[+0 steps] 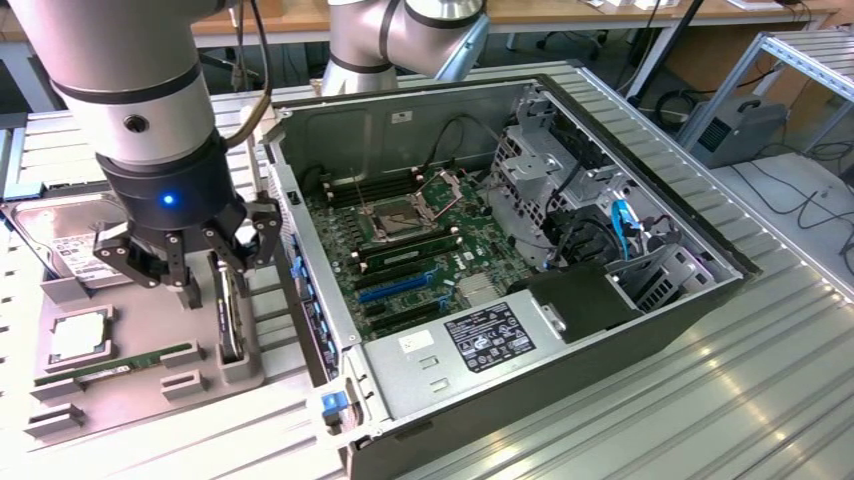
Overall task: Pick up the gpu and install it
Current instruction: 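Pick up the gpu and move the gpu toward the slot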
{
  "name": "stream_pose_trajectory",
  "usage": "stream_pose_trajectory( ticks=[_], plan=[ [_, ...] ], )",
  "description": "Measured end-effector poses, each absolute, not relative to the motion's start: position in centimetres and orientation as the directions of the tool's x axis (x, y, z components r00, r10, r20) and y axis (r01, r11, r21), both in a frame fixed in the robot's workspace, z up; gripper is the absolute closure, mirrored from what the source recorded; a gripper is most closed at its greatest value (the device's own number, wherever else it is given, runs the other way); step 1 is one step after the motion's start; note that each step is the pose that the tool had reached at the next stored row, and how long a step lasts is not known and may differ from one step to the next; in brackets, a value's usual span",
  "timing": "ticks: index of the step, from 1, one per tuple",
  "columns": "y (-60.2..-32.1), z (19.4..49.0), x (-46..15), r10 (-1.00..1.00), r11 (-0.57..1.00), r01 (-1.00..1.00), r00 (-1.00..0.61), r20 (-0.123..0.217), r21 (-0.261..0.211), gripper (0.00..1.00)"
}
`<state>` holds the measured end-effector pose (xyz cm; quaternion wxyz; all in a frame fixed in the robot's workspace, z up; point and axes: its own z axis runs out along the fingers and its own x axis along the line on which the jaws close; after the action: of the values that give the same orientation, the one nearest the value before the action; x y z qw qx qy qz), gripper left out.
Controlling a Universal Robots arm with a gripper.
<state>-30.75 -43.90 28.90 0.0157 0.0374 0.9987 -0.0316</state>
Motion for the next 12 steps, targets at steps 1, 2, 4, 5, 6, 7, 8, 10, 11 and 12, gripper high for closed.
stream_pose_trajectory(
  ticks=[1, 2, 4, 5, 6, 7, 8, 10, 11, 12],
  plan=[
    [-43.90, 28.88, -30.74, 0.074, 0.995, 0.076, -0.997, -0.034, -0.062, 0.52],
    [-43.90, 28.85, -30.74, 0.074, 0.995, 0.076, -0.997, -0.034, -0.063, 0.52],
    [-43.90, 28.80, -30.74, 0.074, 0.995, 0.076, -0.997, -0.034, -0.063, 0.52],
    [-43.90, 28.76, -30.75, 0.074, 0.995, 0.076, -0.997, -0.034, -0.063, 0.52],
    [-43.90, 28.74, -30.75, 0.074, 0.995, 0.076, -0.997, -0.034, -0.064, 0.52],
    [-43.91, 28.72, -30.75, 0.074, 0.995, 0.076, -0.997, -0.034, -0.064, 0.52],
    [-43.91, 28.70, -30.75, 0.074, 0.995, 0.076, -0.997, -0.034, -0.064, 0.52],
    [-43.91, 28.65, -30.75, 0.074, 0.995, 0.076, -0.997, -0.034, -0.064, 0.52],
    [-43.91, 28.63, -30.75, 0.074, 0.995, 0.076, -0.997, -0.034, -0.064, 0.52],
    [-43.91, 28.61, -30.74, 0.074, 0.995, 0.076, -0.997, -0.034, -0.064, 0.52]
  ],
)
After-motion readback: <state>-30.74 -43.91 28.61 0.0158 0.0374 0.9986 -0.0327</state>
